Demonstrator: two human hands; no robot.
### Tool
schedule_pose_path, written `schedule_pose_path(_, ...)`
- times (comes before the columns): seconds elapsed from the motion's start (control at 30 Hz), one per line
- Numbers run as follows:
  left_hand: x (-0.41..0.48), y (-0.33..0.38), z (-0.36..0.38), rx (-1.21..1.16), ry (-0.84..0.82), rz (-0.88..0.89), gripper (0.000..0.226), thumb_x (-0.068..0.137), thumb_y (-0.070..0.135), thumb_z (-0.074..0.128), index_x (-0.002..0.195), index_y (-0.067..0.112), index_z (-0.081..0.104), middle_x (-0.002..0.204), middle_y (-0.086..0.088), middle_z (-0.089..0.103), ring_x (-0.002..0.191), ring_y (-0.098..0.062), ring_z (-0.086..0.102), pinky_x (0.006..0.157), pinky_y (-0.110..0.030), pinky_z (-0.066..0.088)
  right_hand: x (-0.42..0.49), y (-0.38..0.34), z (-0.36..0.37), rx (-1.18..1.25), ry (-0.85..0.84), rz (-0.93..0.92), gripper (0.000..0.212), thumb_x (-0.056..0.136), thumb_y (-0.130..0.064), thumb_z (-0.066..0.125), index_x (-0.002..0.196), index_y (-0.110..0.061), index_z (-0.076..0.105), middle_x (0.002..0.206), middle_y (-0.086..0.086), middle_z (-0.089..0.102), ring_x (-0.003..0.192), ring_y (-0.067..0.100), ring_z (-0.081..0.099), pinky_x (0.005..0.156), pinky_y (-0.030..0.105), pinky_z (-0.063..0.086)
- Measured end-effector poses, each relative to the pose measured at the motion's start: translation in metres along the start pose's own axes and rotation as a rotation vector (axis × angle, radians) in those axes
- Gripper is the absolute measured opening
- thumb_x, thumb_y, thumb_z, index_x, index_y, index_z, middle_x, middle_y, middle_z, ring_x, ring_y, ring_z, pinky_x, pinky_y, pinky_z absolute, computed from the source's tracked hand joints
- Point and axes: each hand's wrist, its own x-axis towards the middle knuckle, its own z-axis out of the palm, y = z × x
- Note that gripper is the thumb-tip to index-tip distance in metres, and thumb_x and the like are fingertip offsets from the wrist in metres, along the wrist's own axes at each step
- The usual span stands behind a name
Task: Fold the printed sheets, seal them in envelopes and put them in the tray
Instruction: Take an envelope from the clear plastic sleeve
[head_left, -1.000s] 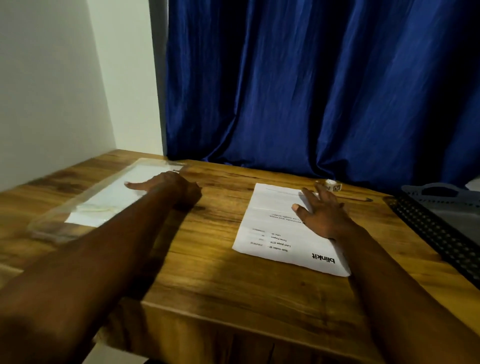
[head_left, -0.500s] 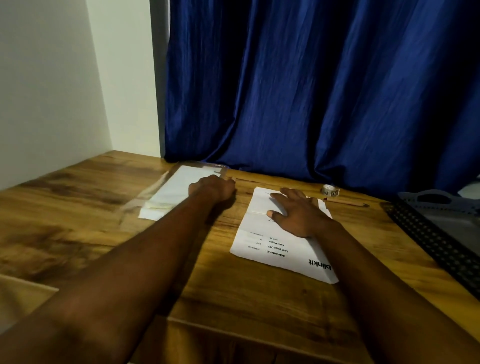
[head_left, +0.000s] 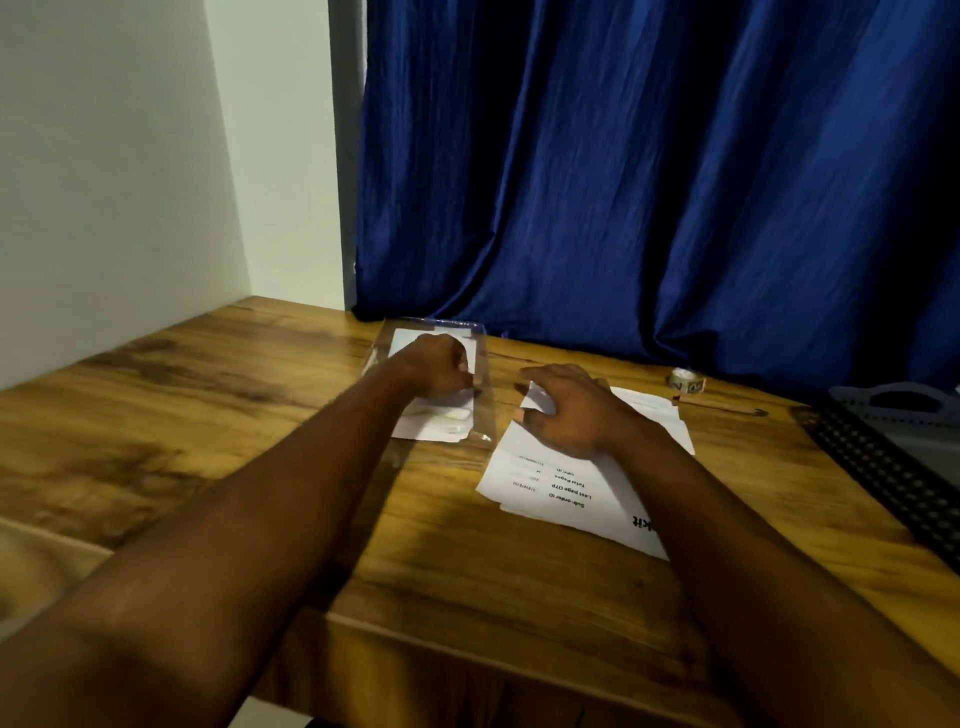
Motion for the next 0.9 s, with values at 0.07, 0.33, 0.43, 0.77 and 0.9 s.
schedule_pose_path(0.07,-0.005,-0.015,-0.009,0.144,-0.077,0.014,0.052,0.091,0.057,0.074,0.127,0.020,0.068,0.122,0.003,0.065,0.111,-0.018,0.056,0.093,-0.035,0.044,0.001,-0.015,-0.001,0.046,0.022,-0.031,0.065,0.096,-0.056,0.063,0.156,-0.039,0.044,0.162,-0.007,0.046,0.149,0.021,0.038,0.121,0.050,0.034)
schedule_pose_path(0.33,-0.023,-0.046,-0.042,0.073,-0.495,0.047,0.095,0.066,0.063,0.087,0.150,0.038,0.051,0.147,0.012,0.045,0.138,-0.017,0.038,0.122,-0.049,0.032,0.001,-0.064,-0.012,0.165,0.089,-0.191,0.050,0.091,-0.040,0.070,0.140,-0.030,0.064,0.141,-0.006,0.064,0.129,0.014,0.056,0.106,0.041,0.051)
schedule_pose_path(0.43,-0.024,-0.051,-0.037,0.023,-0.448,0.064,0.064,0.083,0.037,0.087,0.141,0.030,0.062,0.140,0.008,0.059,0.131,-0.017,0.050,0.111,-0.041,0.041,-0.005,-0.074,-0.005,0.159,0.166,-0.260,0.043,0.093,-0.039,0.073,0.135,-0.032,0.065,0.136,-0.010,0.064,0.127,0.011,0.053,0.102,0.036,0.049)
schedule_pose_path(0.77,-0.032,-0.053,-0.036,-0.112,-0.066,0.205,0.011,0.095,0.009,0.074,0.103,0.008,0.081,0.093,0.006,0.078,0.081,0.005,0.068,0.078,-0.021,0.049,-0.020,-0.111,0.019,-0.032,0.313,-0.324,0.022,0.097,-0.029,0.073,0.117,-0.027,0.079,0.113,-0.006,0.072,0.105,0.014,0.059,0.089,0.037,0.054)
schedule_pose_path(0.9,-0.034,-0.048,-0.039,-0.107,-0.019,0.238,0.010,0.099,0.015,0.070,0.097,0.012,0.080,0.089,0.007,0.077,0.086,-0.003,0.069,0.081,-0.025,0.051,-0.020,-0.125,0.021,-0.070,0.228,-0.251,0.022,0.104,-0.025,0.064,0.124,-0.022,0.073,0.114,0.005,0.073,0.098,0.020,0.067,0.090,0.038,0.054)
